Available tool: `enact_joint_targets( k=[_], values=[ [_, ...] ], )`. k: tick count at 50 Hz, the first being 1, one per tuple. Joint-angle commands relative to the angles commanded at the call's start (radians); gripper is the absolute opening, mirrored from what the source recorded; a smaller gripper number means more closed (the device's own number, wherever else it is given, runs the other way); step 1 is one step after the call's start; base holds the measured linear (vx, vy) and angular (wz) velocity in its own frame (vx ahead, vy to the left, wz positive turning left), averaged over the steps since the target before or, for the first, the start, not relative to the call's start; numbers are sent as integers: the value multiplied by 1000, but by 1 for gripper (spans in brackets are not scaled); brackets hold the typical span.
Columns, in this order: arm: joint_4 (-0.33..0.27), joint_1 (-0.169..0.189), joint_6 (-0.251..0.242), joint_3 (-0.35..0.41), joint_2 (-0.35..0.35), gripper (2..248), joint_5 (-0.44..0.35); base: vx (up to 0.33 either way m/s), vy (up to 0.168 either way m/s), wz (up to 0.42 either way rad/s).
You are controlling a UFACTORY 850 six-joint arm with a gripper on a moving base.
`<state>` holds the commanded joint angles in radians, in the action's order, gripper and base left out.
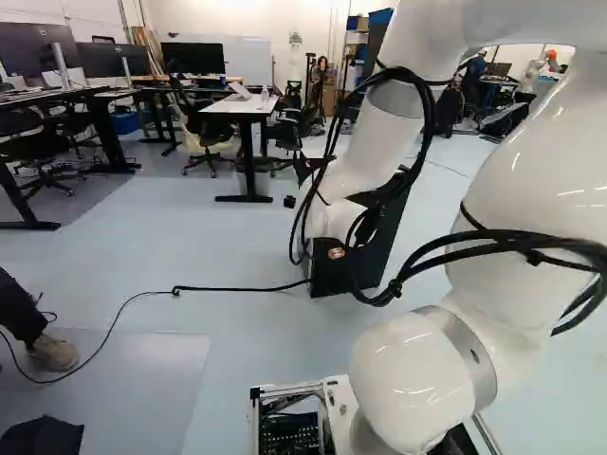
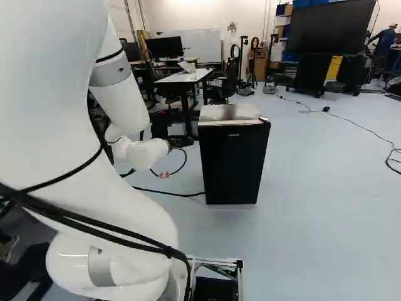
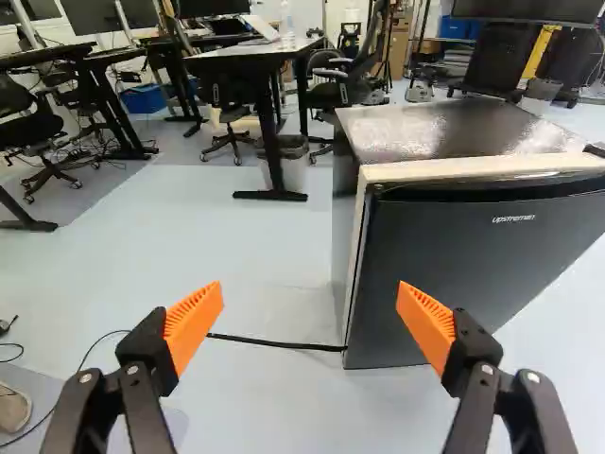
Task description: Open the fridge door
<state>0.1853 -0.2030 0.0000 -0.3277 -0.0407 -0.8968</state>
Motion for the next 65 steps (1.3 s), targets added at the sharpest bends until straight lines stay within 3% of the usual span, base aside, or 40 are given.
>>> enact_joint_targets(
  k=[33, 65],
  values=[
    [151, -81, 0, -157, -225, 247, -83, 0, 0, 0],
    [327, -117, 0, -361, -457, 247, -191, 0, 0, 0]
  ],
)
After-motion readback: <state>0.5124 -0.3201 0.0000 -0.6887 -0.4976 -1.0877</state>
